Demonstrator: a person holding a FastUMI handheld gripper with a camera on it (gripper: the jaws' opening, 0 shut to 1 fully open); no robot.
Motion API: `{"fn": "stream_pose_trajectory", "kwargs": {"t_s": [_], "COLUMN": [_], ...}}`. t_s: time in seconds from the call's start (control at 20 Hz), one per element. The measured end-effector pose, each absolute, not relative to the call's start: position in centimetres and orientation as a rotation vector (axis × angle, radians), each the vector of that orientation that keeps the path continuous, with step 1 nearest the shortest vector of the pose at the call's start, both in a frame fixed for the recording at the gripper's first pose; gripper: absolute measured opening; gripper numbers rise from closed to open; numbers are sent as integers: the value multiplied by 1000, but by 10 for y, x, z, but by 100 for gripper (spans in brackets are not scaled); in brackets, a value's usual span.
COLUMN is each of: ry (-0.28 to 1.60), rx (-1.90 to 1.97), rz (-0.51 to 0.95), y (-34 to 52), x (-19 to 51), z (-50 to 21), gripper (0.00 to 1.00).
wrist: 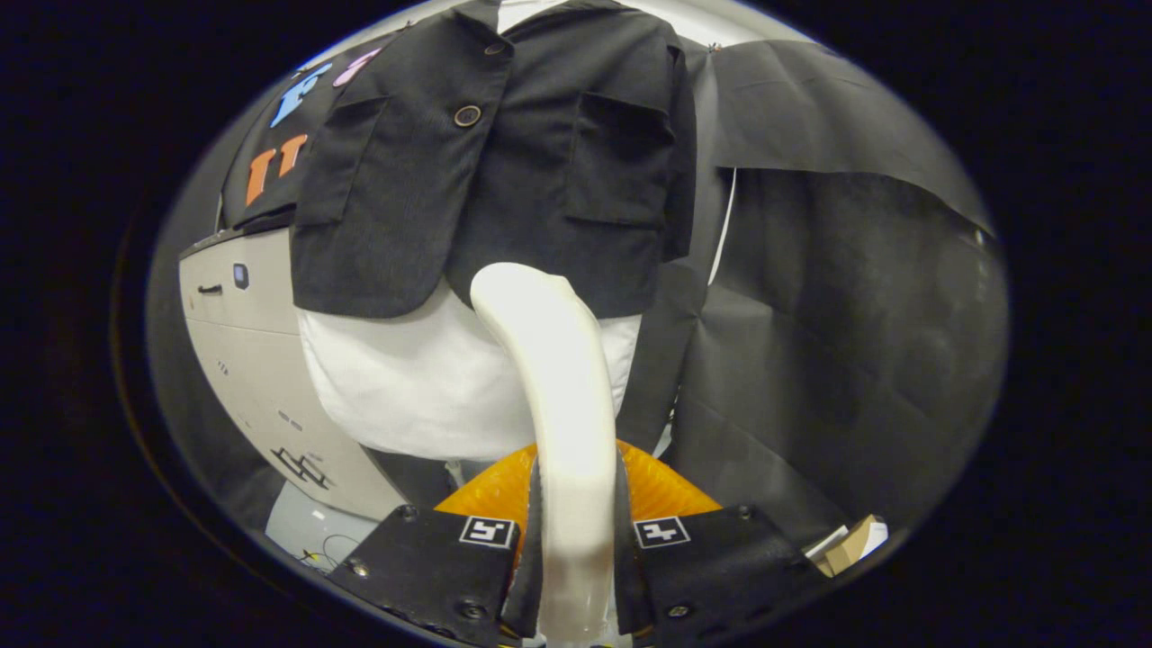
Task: Iron the clothes twice with a garment steamer, once on the left side and once on the right side.
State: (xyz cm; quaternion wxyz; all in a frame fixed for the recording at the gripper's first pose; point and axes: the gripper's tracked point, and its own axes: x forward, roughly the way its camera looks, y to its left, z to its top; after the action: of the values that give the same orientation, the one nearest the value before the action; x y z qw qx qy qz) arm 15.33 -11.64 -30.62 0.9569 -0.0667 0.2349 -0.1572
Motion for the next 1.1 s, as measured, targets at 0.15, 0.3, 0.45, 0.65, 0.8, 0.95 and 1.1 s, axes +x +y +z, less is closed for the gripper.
{"fn": "stream_pose_trajectory", "kwargs": {"t_s": [0.15, 0.3, 0.45, 0.65, 0.8, 0.95, 1.1], "ry": [500, 504, 470, 429, 405, 389, 383], "rx": [-138, -131, -120, -106, -102, -95, -84], "rz": [-322, -324, -317, -311, -303, -295, -286], "y": [-118, -118, -111, -98, -84, -69, -52], "x": [151, 143, 131, 108, 80, 49, 10], "z": [-312, -308, -286, -258, -238, -224, -211], "gripper": [35, 35, 35, 35, 35, 35, 35]}}
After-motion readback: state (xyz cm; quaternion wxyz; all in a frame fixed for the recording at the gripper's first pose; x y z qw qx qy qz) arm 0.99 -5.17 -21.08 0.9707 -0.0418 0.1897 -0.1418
